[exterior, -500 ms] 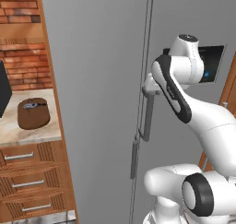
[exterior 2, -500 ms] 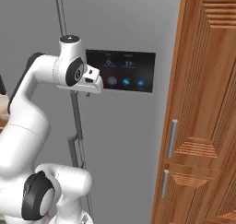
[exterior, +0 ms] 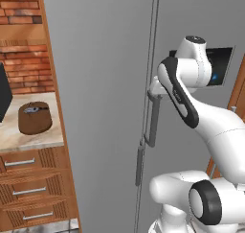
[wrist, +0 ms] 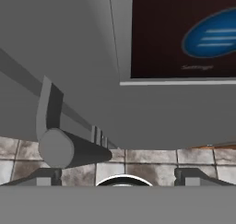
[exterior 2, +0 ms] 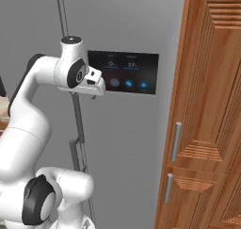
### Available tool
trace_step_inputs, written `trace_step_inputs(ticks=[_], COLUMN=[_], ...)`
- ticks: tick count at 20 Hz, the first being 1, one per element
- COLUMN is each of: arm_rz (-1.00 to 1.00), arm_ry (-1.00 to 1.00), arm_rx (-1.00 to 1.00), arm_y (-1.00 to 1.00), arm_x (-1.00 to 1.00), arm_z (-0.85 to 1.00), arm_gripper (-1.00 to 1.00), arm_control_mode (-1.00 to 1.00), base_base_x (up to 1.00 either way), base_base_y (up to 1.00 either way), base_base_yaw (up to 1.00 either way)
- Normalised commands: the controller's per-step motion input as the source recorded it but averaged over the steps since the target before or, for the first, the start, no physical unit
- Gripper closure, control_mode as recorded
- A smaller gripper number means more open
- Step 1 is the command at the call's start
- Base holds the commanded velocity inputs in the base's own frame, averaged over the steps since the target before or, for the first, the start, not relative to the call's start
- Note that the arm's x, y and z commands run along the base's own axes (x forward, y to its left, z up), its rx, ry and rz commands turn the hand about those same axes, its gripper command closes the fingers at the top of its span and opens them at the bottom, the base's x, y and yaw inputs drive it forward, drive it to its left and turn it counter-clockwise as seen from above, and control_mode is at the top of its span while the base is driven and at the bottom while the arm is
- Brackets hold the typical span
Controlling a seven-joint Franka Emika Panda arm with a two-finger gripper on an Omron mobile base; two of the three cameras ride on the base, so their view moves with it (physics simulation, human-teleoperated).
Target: Retrieve a lemon from the fridge and place it on the cutting board with the fish.
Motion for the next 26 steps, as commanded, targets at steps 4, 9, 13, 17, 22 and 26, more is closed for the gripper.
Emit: trace_step_inputs(ticks=[4,9,13,17,22,26], arm_rz=[0.0,0.0,0.0,0.0,0.0,0.0], arm_ry=[0.0,0.0,0.0,0.0,0.0,0.0], arm_rx=[0.0,0.0,0.0,0.0,0.0,0.0], arm_y=[0.0,0.0,0.0,0.0,0.0,0.0], arm_x=[0.0,0.0,0.0,0.0,0.0,0.0], arm_z=[0.0,0.0,0.0,0.0,0.0,0.0], arm_gripper=[-1.0,-1.0,-1.0,-1.0,-1.0,-1.0], arm_control_mode=[1.0,1.0,1.0,1.0,1.0,1.0], base_base_x=[-0.28,-0.34,-0.49,-0.47,-0.25,-0.01], base_base_y=[0.22,0.25,0.27,0.31,0.57,0.18], base_base_yaw=[0.0,0.0,0.0,0.0,0.0,0.0])
